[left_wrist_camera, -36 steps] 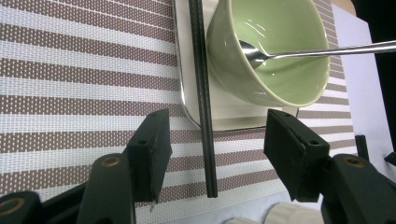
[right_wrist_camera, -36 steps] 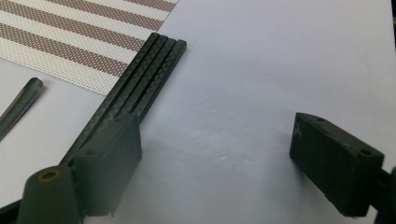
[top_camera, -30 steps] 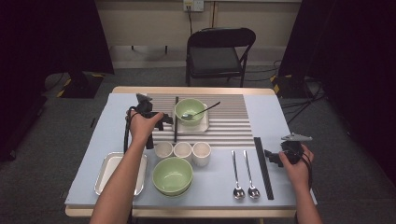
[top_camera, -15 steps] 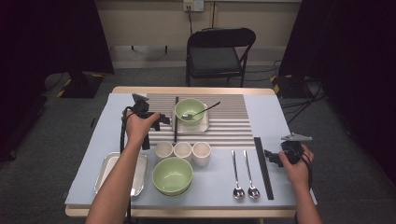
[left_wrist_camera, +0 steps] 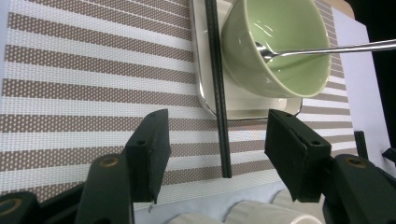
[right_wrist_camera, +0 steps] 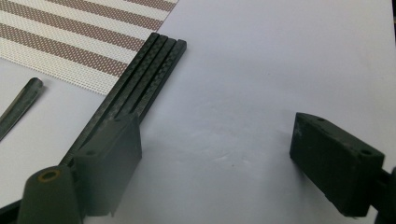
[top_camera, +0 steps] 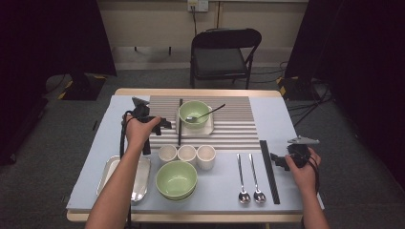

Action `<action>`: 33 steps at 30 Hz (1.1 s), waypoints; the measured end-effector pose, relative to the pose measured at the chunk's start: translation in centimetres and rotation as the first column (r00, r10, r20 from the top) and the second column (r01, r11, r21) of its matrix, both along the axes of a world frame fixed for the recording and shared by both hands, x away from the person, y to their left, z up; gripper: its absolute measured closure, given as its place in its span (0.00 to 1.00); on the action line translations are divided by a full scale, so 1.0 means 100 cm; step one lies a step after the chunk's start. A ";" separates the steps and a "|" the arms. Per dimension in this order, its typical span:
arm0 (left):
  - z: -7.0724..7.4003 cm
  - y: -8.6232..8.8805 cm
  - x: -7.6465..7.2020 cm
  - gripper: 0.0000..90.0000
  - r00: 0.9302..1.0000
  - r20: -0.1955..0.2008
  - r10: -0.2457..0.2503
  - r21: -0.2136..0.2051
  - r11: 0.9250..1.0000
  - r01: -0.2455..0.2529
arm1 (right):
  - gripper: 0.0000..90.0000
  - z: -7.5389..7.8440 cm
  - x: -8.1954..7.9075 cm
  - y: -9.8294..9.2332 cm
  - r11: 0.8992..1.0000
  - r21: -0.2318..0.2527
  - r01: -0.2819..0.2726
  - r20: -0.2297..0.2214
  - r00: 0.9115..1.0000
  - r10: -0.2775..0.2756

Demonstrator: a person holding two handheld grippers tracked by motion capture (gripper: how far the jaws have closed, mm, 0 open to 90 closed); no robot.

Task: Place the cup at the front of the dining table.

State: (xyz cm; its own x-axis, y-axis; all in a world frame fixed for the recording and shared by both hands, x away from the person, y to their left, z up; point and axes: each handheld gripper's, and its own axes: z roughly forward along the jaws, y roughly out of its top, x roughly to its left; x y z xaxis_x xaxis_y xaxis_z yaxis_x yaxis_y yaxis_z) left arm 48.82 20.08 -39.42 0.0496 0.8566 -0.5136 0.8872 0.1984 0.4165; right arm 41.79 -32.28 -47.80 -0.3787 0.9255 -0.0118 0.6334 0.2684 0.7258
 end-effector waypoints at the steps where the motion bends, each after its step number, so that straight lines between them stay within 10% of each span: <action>1: -0.001 0.001 0.000 0.45 1.000 0.002 0.001 -0.005 1.000 -0.001 | 0.17 0.000 0.000 0.000 1.000 0.000 0.000 0.000 1.000 0.000; 33: 0.005 0.015 -0.014 0.44 1.000 0.016 0.009 0.001 1.000 -0.009 | 0.17 0.000 0.000 0.000 1.000 0.003 0.000 -0.003 1.000 0.000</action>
State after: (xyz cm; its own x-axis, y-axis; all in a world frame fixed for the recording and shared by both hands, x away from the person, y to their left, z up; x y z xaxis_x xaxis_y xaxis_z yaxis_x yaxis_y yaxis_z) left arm 47.44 21.58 -38.97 0.0502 0.8574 -0.5122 0.8788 0.2057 0.4306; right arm 41.80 -32.29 -47.79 -0.3785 0.9256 -0.0078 0.6353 0.2659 0.7250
